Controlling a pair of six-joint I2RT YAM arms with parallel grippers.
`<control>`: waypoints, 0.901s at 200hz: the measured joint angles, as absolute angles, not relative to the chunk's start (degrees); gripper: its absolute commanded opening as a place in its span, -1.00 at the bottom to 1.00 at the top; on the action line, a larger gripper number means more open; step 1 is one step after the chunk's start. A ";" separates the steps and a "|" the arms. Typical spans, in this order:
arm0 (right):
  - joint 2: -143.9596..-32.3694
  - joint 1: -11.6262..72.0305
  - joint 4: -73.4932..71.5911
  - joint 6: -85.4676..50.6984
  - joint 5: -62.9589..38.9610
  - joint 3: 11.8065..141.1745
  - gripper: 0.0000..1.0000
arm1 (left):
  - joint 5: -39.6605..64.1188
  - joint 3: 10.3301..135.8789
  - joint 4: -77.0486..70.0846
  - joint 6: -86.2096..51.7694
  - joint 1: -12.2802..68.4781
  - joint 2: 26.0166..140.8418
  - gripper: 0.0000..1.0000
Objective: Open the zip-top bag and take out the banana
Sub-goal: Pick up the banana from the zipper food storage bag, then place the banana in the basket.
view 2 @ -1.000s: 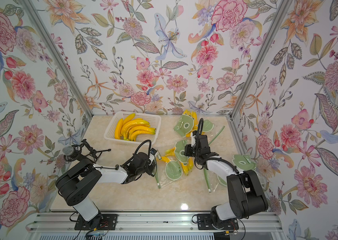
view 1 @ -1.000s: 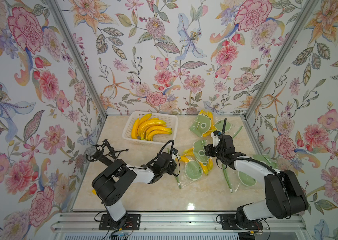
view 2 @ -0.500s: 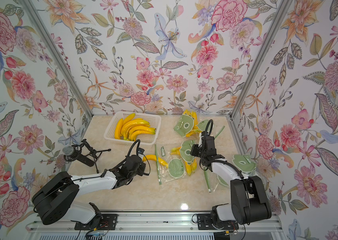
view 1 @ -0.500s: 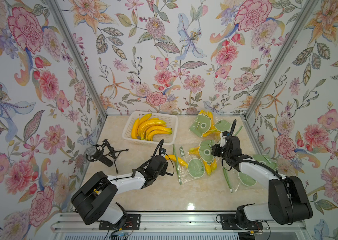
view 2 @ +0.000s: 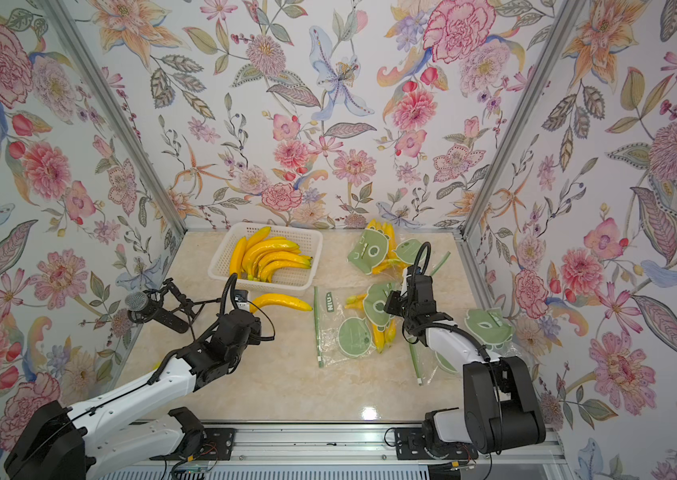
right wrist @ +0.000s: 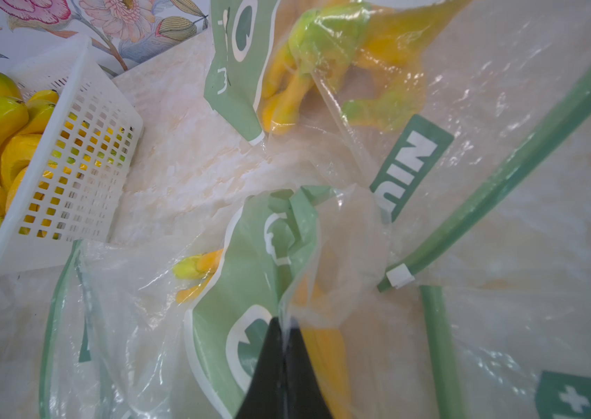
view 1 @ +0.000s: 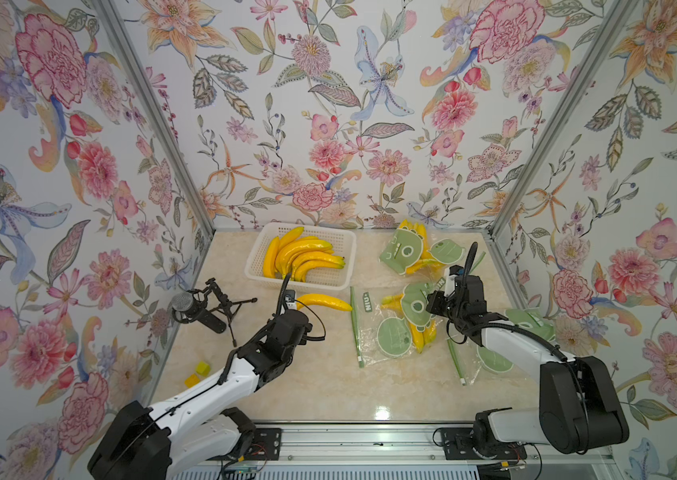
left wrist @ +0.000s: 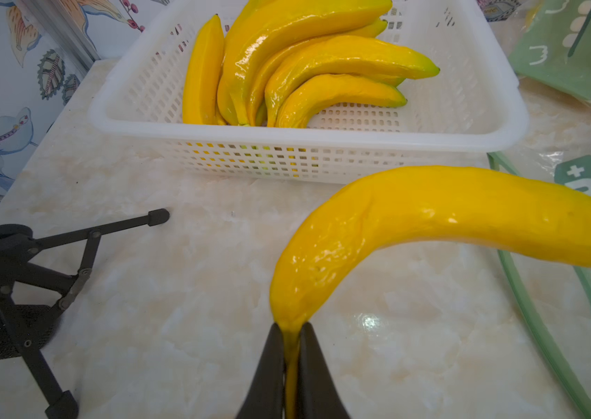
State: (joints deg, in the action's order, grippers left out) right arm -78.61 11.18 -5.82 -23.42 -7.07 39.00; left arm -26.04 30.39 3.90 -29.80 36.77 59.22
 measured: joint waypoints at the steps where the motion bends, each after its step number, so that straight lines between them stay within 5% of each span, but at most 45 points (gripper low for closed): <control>1: -78.61 11.18 -5.82 -23.42 -7.07 38.98 -1.00 | -26.06 30.44 4.01 -29.80 36.53 58.96 -1.00; 50: -78.30 12.16 -5.82 -23.66 -7.05 38.81 -1.00 | -23.75 41.63 7.22 -26.09 25.82 61.63 -1.00; 180: -77.25 14.17 -6.22 -24.32 -7.07 37.60 -1.00 | -8.62 75.16 4.97 -23.66 5.43 103.42 -1.00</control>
State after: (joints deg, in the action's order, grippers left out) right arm -77.25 14.17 -6.22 -24.32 -7.07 37.60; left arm -8.62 75.16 4.97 -23.66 5.43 103.42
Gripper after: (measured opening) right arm 0.047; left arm 0.103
